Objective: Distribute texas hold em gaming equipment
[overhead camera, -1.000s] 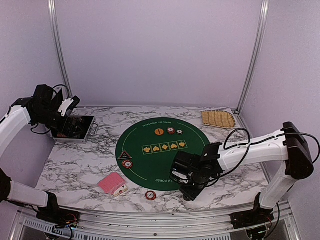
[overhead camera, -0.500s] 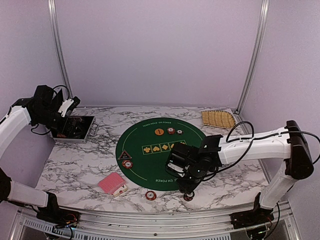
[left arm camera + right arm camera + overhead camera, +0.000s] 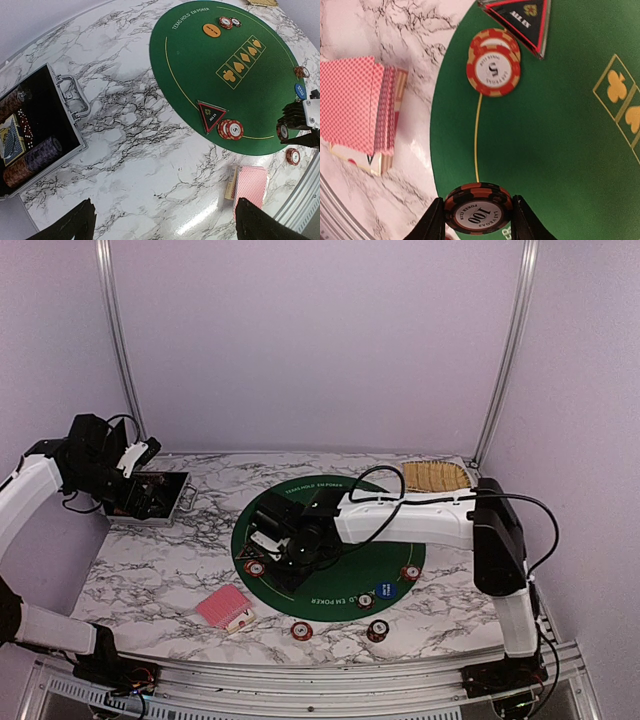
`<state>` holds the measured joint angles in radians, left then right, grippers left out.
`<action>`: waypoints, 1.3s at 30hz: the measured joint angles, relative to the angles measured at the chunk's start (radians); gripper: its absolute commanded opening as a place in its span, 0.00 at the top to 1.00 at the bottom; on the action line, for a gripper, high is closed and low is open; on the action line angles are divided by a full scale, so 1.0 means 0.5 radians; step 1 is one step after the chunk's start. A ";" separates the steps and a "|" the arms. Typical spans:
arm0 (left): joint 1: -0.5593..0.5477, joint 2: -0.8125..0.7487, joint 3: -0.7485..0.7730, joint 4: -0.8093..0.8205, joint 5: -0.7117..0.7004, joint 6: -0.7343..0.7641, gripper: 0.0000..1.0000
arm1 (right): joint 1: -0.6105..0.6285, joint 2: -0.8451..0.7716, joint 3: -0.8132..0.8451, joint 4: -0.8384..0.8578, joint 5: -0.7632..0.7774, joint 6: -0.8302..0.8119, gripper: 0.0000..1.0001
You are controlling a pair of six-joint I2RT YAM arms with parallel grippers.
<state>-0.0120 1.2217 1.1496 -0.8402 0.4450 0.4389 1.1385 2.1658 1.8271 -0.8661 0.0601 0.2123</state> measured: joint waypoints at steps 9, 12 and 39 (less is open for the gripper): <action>0.000 -0.015 -0.002 0.000 0.000 0.009 0.01 | -0.035 0.474 0.456 0.024 -0.090 -0.078 0.75; 0.000 -0.015 -0.002 0.000 0.000 0.014 0.01 | -0.044 0.486 0.468 0.026 -0.129 -0.088 0.75; -0.490 0.002 -0.134 -0.004 -0.108 -0.004 0.01 | -0.180 0.064 0.000 0.298 -0.177 0.052 0.36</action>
<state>-0.2569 1.2224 1.0824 -0.8421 0.3908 0.4370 1.0485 2.1979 1.8271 -0.7174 -0.0284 0.2382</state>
